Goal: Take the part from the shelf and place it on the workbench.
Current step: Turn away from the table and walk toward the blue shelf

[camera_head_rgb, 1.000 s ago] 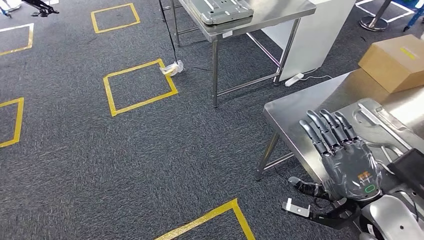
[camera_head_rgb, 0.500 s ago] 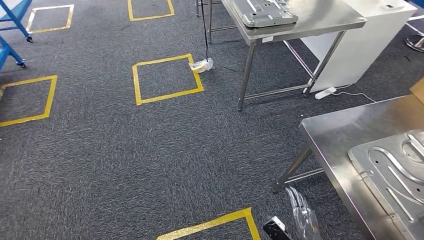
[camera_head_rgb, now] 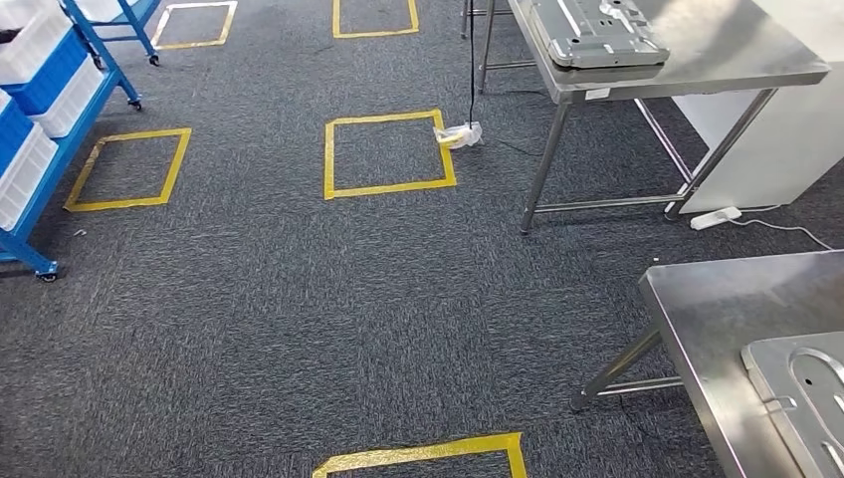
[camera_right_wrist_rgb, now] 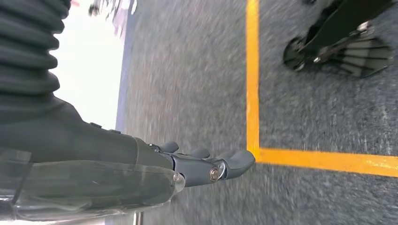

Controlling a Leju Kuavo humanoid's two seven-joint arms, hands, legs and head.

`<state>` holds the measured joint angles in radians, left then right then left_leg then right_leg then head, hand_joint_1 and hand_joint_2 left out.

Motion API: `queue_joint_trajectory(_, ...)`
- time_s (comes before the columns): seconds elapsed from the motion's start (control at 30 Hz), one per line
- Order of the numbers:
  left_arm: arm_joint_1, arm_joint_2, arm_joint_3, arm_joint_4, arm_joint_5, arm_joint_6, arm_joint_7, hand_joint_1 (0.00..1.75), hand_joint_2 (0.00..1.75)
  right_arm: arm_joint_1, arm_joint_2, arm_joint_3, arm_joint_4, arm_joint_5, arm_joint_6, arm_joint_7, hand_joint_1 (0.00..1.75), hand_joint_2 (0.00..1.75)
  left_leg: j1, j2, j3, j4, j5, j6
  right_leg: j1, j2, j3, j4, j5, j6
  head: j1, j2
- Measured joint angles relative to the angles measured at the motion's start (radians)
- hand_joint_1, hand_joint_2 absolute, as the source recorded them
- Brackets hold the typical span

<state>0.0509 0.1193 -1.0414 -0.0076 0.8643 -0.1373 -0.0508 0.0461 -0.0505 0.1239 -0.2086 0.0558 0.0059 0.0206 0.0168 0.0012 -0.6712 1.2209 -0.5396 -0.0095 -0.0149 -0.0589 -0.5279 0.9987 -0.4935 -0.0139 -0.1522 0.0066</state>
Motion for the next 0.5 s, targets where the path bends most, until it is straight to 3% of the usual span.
queue_joint_trajectory(0.1,-0.001,-0.003,0.0,0.0,-0.002,0.008,-0.002,0.0,0.0,0.0,0.023,-0.05,0.017,-0.013,-0.002,-0.026,0.0,1.75,-0.003,0.05,0.1,-0.187,0.065,0.006,0.004,-0.026,0.011,0.007,-0.013,0.016,0.001,0.0)
queue_joint_trajectory(0.13,-0.002,-0.004,0.0,0.0,-0.004,0.01,-0.005,0.0,0.0,-0.001,0.028,-0.061,0.021,-0.01,-0.003,-0.04,0.0,1.75,-0.006,0.056,0.108,-0.205,0.066,0.012,0.006,-0.033,0.013,0.007,-0.016,0.022,0.001,0.0)
queue_joint_trajectory(0.23,-0.002,-0.004,0.001,0.003,-0.012,0.01,-0.021,0.0,0.0,-0.007,0.043,-0.077,0.026,0.012,-0.007,-0.098,0.0,1.75,-0.01,0.026,0.105,-0.208,0.07,0.033,0.003,-0.047,0.022,0.007,-0.022,0.039,0.003,0.0)
queue_joint_trajectory(0.3,-0.003,-0.003,0.001,0.005,-0.018,0.005,-0.031,0.0,0.0,-0.011,0.05,-0.079,0.027,0.034,-0.008,-0.136,0.0,1.75,-0.008,0.009,0.11,-0.216,0.076,0.046,-0.003,-0.008,0.006,0.053,-0.059,0.046,0.003,0.0)
queue_joint_trajectory(0.37,-0.006,-0.003,0.001,0.006,-0.021,0.0,-0.038,0.0,0.0,-0.011,0.054,-0.079,0.028,0.053,-0.008,-0.164,0.0,1.75,-0.01,-0.008,0.11,-0.218,0.078,0.053,-0.004,0.04,-0.049,0.171,-0.127,0.045,0.004,0.0)
queue_joint_trajectory(0.4,-0.008,-0.003,0.001,0.006,-0.021,-0.001,-0.041,0.0,0.0,-0.011,0.055,-0.078,0.029,0.061,-0.008,-0.175,0.0,1.75,-0.013,-0.018,0.109,-0.217,0.079,0.056,-0.003,0.049,-0.082,0.237,-0.156,0.044,0.004,0.0)
queue_joint_trajectory(0.43,-0.009,-0.003,0.001,0.006,-0.021,-0.002,-0.043,0.0,0.0,-0.011,0.056,-0.077,0.03,0.069,-0.008,-0.184,0.0,1.75,-0.016,-0.03,0.108,-0.216,0.078,0.057,-0.001,0.053,-0.105,0.283,-0.168,0.041,0.004,0.0)
queue_joint_trajectory(0.47,-0.01,-0.002,0.001,0.006,-0.022,-0.003,-0.045,0.0,0.0,-0.012,0.057,-0.074,0.03,0.076,-0.01,-0.191,0.0,1.75,-0.018,-0.043,0.108,-0.214,0.078,0.058,0.001,0.056,-0.113,0.296,-0.16,0.038,0.004,0.0)
queue_joint_trajectory(0.5,-0.01,-0.002,0.001,0.006,-0.023,-0.003,-0.046,0.0,0.0,-0.013,0.058,-0.07,0.031,0.083,-0.014,-0.195,0.0,1.75,-0.02,-0.057,0.109,-0.212,0.078,0.058,0.003,0.059,-0.103,0.271,-0.133,0.034,0.004,0.0)
